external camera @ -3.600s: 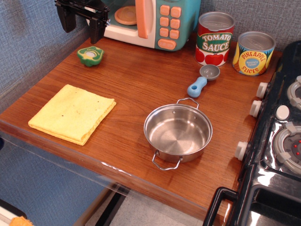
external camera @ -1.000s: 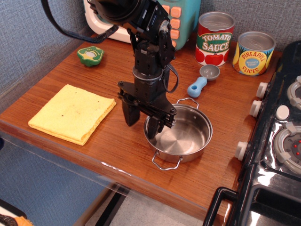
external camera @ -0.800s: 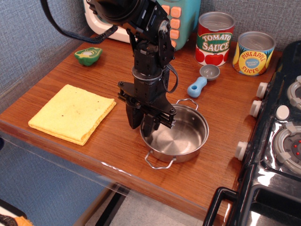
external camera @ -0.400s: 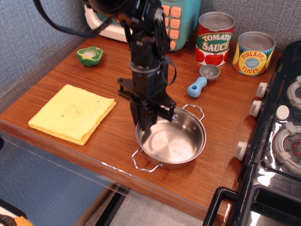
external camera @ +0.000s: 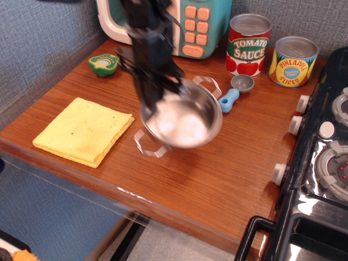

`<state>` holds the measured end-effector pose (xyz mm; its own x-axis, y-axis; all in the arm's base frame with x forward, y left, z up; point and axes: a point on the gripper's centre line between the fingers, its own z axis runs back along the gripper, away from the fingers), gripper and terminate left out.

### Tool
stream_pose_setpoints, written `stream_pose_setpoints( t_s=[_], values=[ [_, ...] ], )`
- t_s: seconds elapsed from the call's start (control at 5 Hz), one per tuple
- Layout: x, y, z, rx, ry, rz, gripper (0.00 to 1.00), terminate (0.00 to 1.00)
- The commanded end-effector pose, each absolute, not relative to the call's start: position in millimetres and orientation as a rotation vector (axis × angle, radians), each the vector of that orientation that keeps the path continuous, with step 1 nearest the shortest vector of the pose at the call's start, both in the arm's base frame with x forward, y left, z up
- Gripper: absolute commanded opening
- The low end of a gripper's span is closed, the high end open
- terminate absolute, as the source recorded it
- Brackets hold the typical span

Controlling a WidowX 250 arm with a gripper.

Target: Move the pot on top of the yellow cloth.

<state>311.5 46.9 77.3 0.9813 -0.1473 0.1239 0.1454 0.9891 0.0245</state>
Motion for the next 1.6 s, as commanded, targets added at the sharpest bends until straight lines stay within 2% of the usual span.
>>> stream_pose_setpoints(
  t_s=[0.0, 0.2, 0.4, 0.6, 1.0, 1.2, 1.4],
  values=[
    [305.0, 143.2, 93.8, 0.087, -0.155, 0.052, 0.0, 0.0],
    [294.3, 170.0, 87.5, 0.099, -0.132, 0.078, 0.0, 0.0],
    [280.8, 178.6, 80.9, 0.095, -0.09, 0.053, 0.0, 0.0],
    [268.5, 181.0, 81.0, 0.072, -0.07, 0.036, 0.0, 0.0],
    [253.0, 185.3, 67.7, 0.093, 0.0, 0.039, 0.0, 0.0],
    [257.0, 187.9, 62.3, 0.095, 0.021, 0.074, 1.0, 0.0],
    [265.3, 185.7, 59.0, 0.093, 0.027, 0.084, 1.0, 0.0]
  ],
)
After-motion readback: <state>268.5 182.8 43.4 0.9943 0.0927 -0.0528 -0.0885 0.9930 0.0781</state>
